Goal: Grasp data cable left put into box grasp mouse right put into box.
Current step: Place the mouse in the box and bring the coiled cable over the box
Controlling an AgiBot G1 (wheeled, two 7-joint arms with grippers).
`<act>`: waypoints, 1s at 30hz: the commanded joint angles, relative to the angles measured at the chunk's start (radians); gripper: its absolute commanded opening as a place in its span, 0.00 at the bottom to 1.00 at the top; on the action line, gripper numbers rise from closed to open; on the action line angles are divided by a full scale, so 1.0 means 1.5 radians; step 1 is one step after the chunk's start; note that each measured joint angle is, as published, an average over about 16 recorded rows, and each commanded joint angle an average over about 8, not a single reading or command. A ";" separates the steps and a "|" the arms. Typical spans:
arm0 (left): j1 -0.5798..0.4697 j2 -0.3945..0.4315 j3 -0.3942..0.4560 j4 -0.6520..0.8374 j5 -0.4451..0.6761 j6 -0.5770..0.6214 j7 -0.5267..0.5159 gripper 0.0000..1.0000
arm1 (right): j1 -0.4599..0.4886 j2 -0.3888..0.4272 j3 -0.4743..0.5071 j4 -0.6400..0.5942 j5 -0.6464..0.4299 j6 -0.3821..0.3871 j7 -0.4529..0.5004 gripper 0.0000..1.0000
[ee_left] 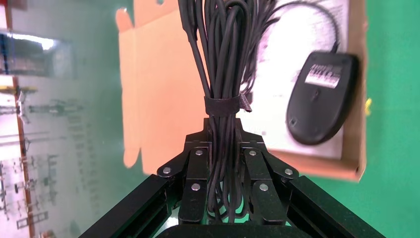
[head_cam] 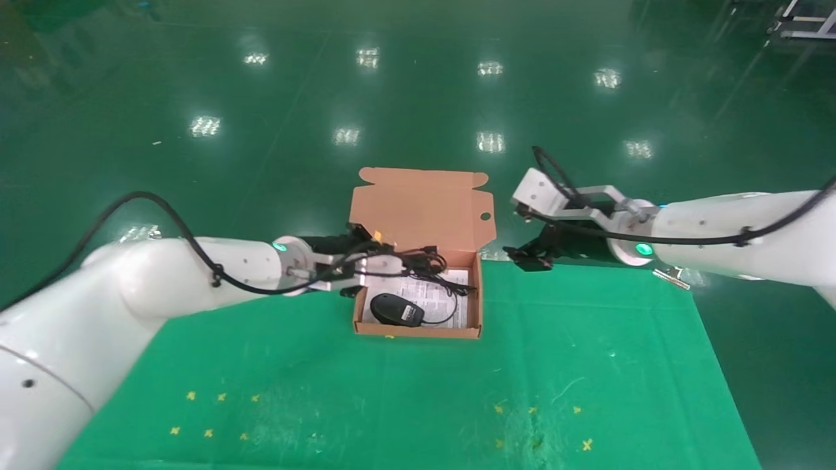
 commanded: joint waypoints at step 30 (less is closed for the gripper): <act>-0.003 0.027 0.074 0.075 -0.206 -0.033 0.192 1.00 | 0.010 0.079 -0.003 0.113 -0.051 -0.004 0.078 1.00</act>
